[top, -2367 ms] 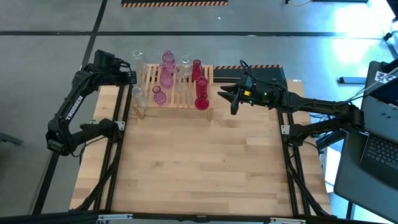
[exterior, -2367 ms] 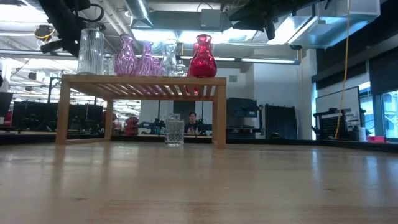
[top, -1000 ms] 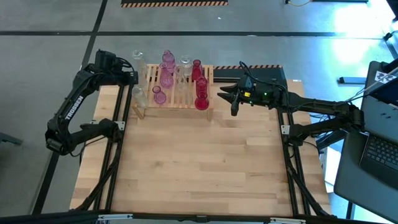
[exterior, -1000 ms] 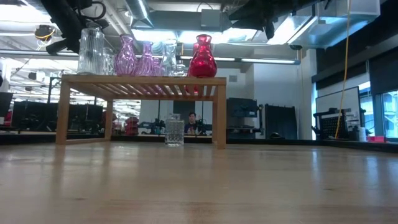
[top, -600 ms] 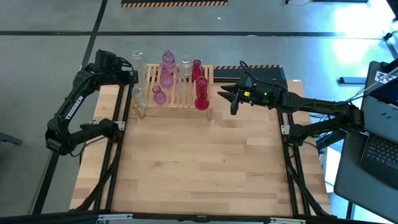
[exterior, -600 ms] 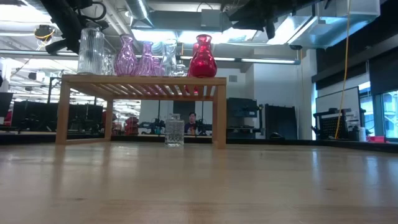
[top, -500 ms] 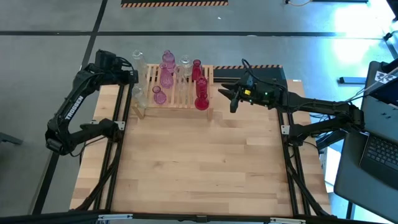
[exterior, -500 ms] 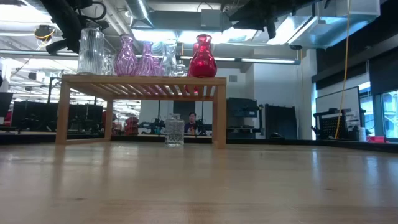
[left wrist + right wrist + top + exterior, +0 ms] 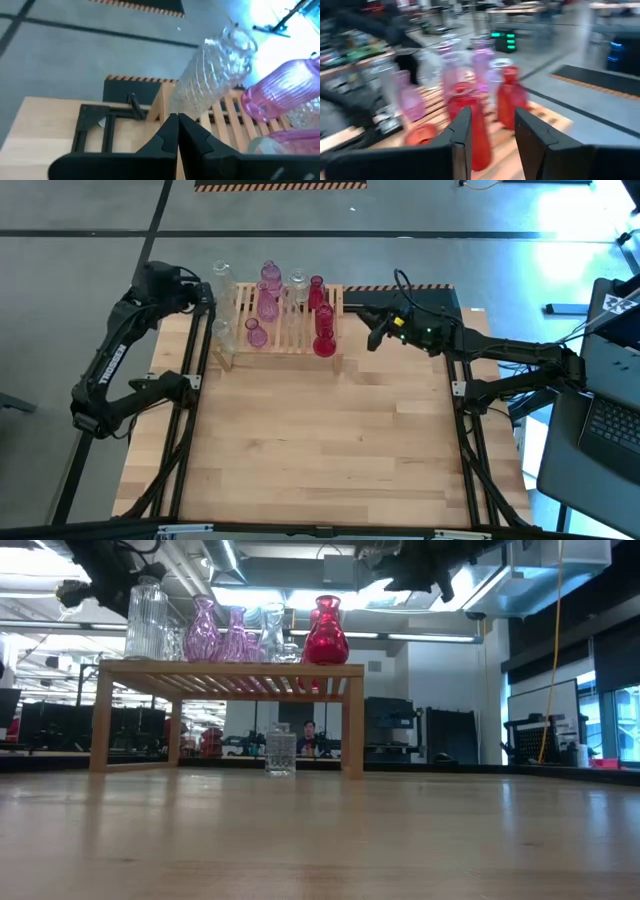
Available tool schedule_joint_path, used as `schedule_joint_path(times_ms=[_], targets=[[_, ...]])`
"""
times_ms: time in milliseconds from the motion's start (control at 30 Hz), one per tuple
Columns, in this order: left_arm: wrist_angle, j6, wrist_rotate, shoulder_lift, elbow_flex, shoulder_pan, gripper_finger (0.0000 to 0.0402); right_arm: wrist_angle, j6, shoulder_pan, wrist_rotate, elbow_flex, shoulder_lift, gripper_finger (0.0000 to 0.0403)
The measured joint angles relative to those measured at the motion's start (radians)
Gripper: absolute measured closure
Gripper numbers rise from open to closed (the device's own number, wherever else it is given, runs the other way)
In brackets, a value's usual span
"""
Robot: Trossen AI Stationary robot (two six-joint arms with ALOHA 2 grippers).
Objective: Sort vases onto shelf
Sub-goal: Adjust the transparent vase on the shelf
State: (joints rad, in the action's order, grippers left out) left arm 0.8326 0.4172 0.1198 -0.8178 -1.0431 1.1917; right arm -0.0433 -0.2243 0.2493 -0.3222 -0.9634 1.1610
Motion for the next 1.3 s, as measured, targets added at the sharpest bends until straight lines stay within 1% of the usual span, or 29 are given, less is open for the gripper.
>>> schedule_joint_path(times_ms=[100, 167, 233, 267, 400, 500, 633, 700, 833, 867, 900, 967, 1033, 1067, 1100, 1167, 1300], targets=[[0.018, 0.005, -0.059, -0.045, 0.000, 0.030, 0.0402, 0.050, -0.059, 0.025, -0.098, 0.000, 0.000, 0.0306], [0.032, 0.008, -0.098, -0.083, 0.002, 0.065, 0.0402, 0.083, -0.094, 0.054, -0.113, 0.000, 0.000, 0.0306], [0.021, 0.016, -0.127, -0.107, 0.002, 0.100, 0.0402, 0.101, -0.124, 0.089, -0.103, 0.000, 0.000, 0.0306], [0.008, 0.028, -0.121, -0.112, 0.001, 0.105, 0.0402, 0.101, -0.134, 0.106, -0.089, 0.000, 0.000, 0.0306], [-0.005, 0.051, -0.133, -0.103, 0.006, 0.108, 0.0402, 0.095, -0.139, 0.151, -0.037, 0.000, 0.000, 0.0306], [-0.011, 0.064, -0.150, -0.101, 0.007, 0.103, 0.0402, 0.094, -0.138, 0.159, -0.018, 0.000, 0.000, 0.0306], [-0.050, 0.119, -0.244, -0.067, 0.007, 0.108, 0.0402, 0.097, -0.135, 0.158, -0.006, 0.000, 0.000, 0.0306], [-0.078, 0.145, -0.313, -0.040, 0.007, 0.123, 0.0402, 0.098, -0.134, 0.157, 0.003, 0.000, 0.000, 0.0306], [-0.151, 0.183, -0.423, 0.057, 0.008, 0.166, 0.0401, 0.098, -0.129, 0.157, 0.028, 0.000, 0.000, 0.0306], [-0.154, 0.183, -0.427, 0.082, 0.008, 0.174, 0.0402, 0.098, -0.128, 0.157, 0.029, 0.000, 0.000, 0.0306], [-0.133, 0.179, -0.408, 0.106, 0.008, 0.182, 0.0402, 0.098, -0.128, 0.156, 0.029, 0.000, 0.000, 0.0306], [-0.036, 0.140, -0.317, 0.140, 0.008, 0.192, 0.0402, 0.098, -0.127, 0.156, 0.038, 0.000, 0.000, 0.0306], [0.097, 0.094, -0.221, 0.149, 0.009, 0.199, 0.0402, 0.098, -0.127, 0.156, 0.046, 0.000, 0.000, 0.0306], [0.145, 0.071, -0.197, 0.149, 0.019, 0.201, 0.0402, 0.098, -0.127, 0.156, 0.047, 0.000, 0.000, 0.0306], [0.168, 0.049, -0.195, 0.152, 0.032, 0.202, 0.0402, 0.098, -0.127, 0.156, 0.047, 0.000, 0.000, 0.0306], [0.168, 0.042, -0.233, 0.172, 0.072, 0.201, 0.0402, 0.098, -0.127, 0.156, 0.047, 0.000, 0.000, 0.0306], [0.149, 0.091, -0.307, 0.241, 0.182, 0.201, 0.0401, 0.098, -0.127, 0.157, 0.047, 0.000, 0.009, 0.0306]])
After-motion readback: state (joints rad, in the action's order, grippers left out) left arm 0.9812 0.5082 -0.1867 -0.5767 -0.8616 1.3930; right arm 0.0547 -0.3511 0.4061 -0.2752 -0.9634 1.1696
